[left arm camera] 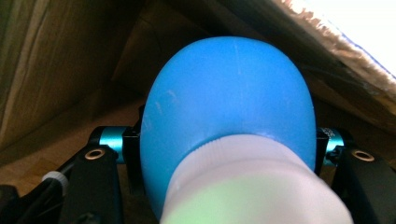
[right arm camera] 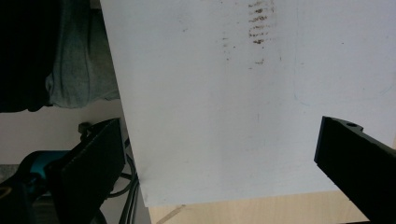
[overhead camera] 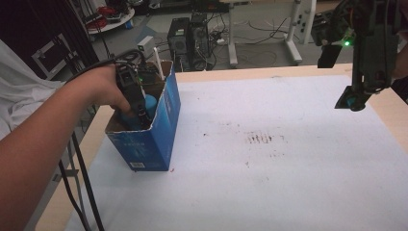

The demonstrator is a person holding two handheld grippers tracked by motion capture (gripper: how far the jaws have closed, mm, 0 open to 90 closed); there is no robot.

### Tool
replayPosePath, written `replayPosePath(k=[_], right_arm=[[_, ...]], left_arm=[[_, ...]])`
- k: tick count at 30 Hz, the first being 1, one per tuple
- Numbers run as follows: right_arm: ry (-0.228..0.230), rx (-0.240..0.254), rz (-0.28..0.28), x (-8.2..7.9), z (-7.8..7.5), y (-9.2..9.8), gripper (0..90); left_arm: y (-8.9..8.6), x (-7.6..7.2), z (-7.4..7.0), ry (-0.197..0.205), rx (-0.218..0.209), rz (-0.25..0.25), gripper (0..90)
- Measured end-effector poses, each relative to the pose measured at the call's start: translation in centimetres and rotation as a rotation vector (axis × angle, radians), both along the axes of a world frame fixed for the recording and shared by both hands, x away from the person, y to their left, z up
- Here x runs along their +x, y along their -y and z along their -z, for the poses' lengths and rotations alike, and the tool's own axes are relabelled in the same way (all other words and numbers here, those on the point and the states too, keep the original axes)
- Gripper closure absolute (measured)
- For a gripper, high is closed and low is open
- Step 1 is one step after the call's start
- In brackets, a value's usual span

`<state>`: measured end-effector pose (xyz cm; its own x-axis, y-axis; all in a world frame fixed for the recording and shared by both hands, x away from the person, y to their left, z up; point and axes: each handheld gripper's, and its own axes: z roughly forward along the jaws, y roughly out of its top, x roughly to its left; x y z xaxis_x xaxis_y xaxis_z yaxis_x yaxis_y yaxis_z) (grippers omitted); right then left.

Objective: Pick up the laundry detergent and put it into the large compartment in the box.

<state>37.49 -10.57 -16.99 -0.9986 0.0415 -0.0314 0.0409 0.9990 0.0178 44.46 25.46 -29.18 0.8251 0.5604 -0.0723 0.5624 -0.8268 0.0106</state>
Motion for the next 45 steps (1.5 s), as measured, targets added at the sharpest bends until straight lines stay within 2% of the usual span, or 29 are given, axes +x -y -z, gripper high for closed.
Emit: replayPosePath(k=[7,13,21,27,35,38,40,45], right_arm=[[0.004,-0.002,0.004,-0.1,-0.1,0.1,1.2],[0.008,0.000,0.004,-0.3,-0.2,0.3,1.2],[0.009,-0.001,0.006,-0.4,-0.2,0.3,1.2],[0.009,-0.001,0.008,-0.3,-0.1,0.0,1.2],[0.004,-0.009,0.004,-0.2,0.0,0.0,1.2],[0.003,-0.007,0.003,-0.2,0.0,0.0,1.2],[0.005,-0.005,-0.001,-0.2,0.0,-0.1,1.2],[0.004,-0.004,-0.001,-0.2,0.0,0.0,1.2]], left_arm=[[0.1,0.0,-0.1,0.004,-0.002,-0.003,37.3],[0.0,0.0,-0.4,0.013,-0.006,-0.026,31.5],[-0.2,-0.1,-0.9,0.011,-0.007,-0.037,30.6],[-0.4,-0.2,-1.4,0.024,-0.011,-0.047,27.5],[-0.8,-0.5,-2.7,0.026,-0.016,-0.057,25.3],[-1.0,-0.6,-3.5,0.035,-0.017,-0.062,24.1],[-1.1,-0.6,-4.0,0.049,-0.013,-0.070,19.9],[-0.9,-0.9,-5.1,0.046,-0.017,-0.065,19.3]])
